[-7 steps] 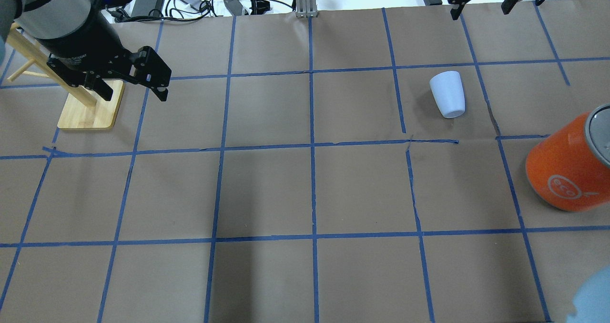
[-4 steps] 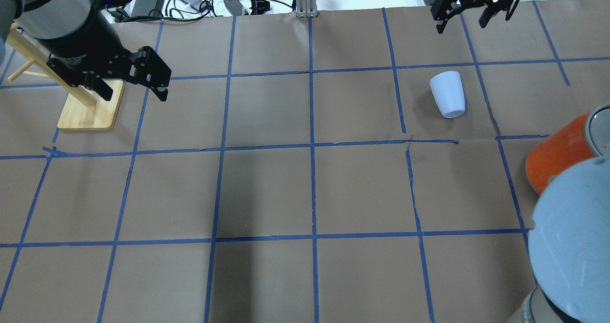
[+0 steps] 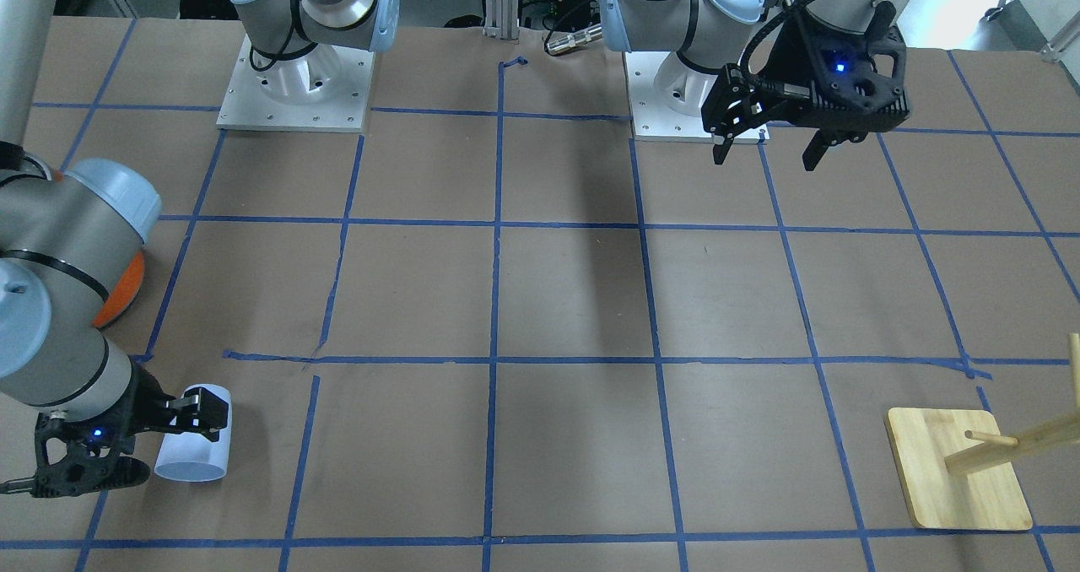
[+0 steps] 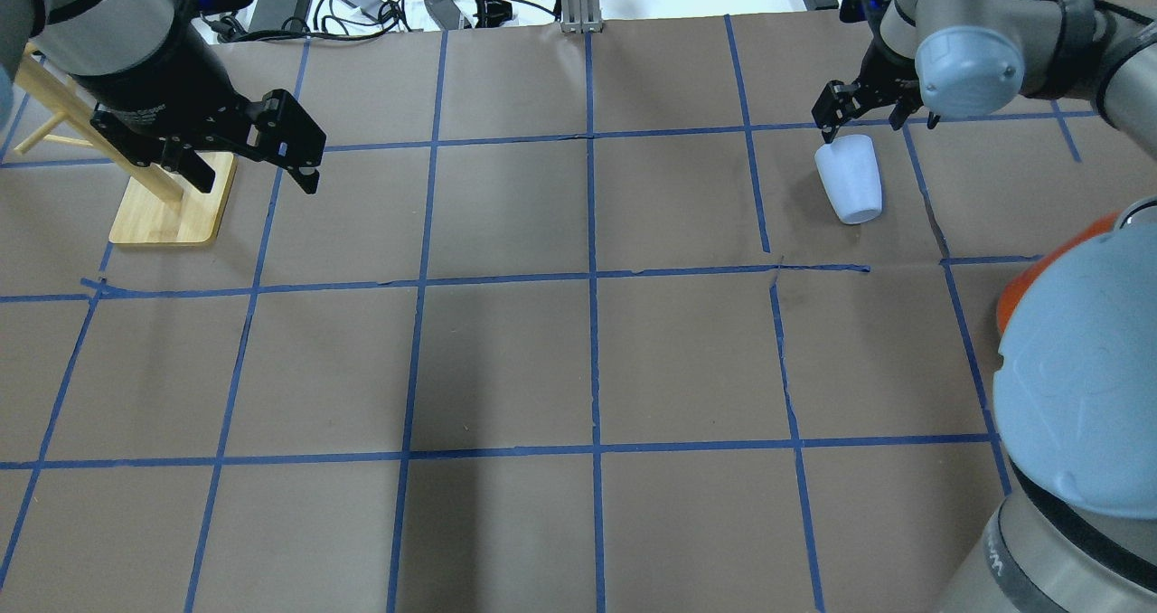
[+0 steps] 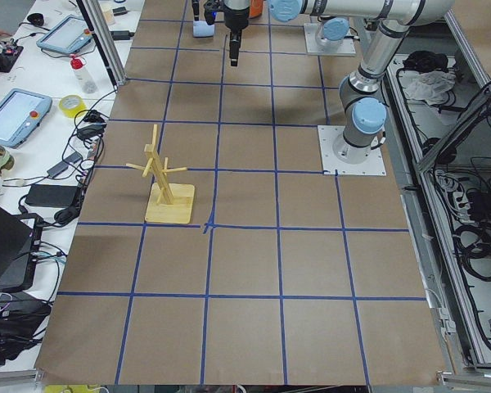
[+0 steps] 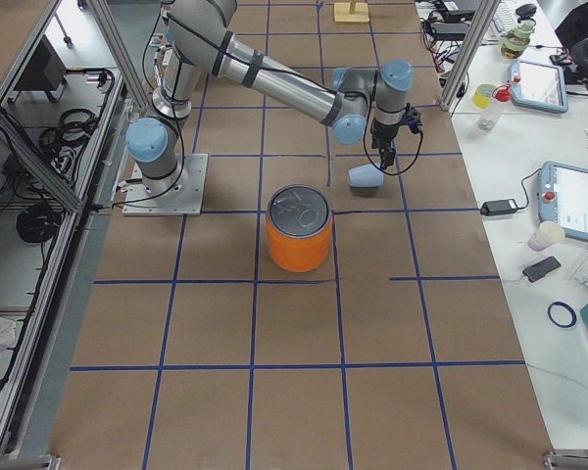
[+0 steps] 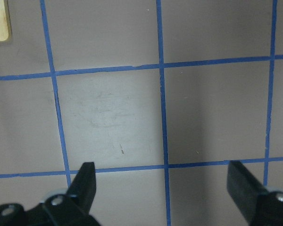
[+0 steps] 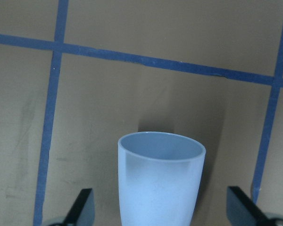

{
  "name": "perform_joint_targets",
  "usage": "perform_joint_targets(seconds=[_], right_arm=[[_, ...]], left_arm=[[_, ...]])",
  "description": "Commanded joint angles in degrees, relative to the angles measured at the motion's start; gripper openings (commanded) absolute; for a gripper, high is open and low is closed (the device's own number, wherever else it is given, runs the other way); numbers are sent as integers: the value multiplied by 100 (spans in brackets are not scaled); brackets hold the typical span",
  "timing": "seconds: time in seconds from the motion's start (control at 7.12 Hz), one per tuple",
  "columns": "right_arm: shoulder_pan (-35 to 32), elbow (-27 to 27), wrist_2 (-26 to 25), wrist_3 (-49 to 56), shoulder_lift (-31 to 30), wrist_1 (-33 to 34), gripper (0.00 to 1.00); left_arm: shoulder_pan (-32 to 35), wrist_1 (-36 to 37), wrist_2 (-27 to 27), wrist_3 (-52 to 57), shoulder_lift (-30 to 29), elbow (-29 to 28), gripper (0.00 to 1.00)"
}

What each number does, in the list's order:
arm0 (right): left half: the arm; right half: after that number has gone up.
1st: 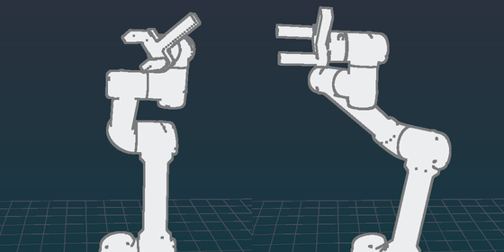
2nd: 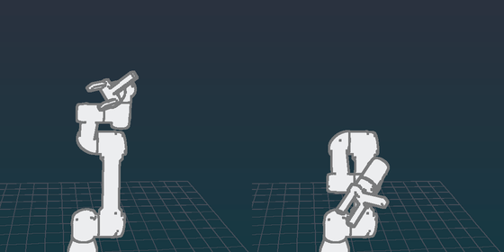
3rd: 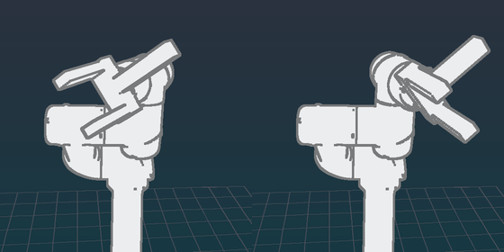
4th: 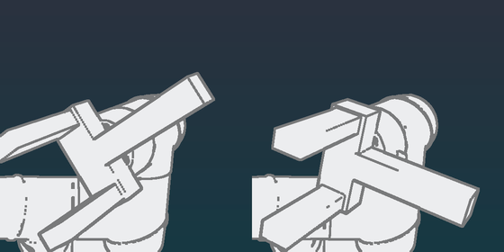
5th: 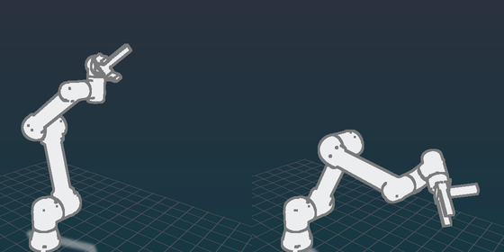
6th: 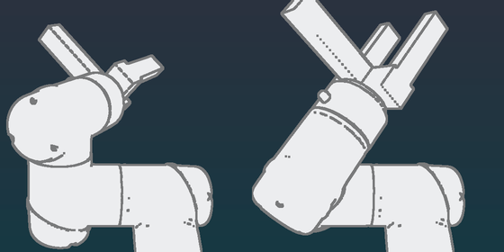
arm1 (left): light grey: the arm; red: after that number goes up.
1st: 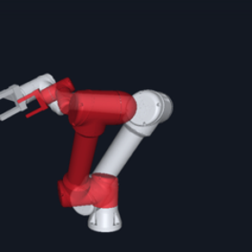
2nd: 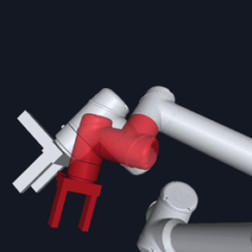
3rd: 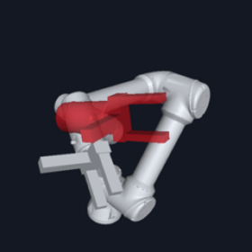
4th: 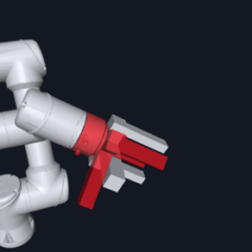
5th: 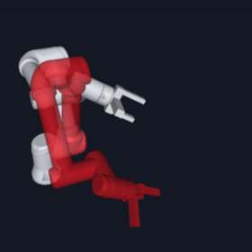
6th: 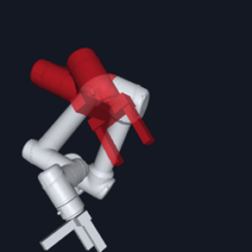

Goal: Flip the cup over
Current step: 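Close the right gripper on the cup and lift it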

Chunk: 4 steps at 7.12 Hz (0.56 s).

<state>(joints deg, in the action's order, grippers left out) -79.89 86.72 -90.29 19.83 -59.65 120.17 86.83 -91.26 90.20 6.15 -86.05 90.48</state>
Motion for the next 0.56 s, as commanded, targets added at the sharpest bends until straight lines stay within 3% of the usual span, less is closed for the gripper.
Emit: perform_joint_targets(seconds=[0.0,0.42], right_arm=[[18,144,-67,161,190,103,100],[26,-5,-173,161,409,226,99]], left_arm=[[0,3,-2,0,0,22,100],[0,3,-11,0,9,31,100]])
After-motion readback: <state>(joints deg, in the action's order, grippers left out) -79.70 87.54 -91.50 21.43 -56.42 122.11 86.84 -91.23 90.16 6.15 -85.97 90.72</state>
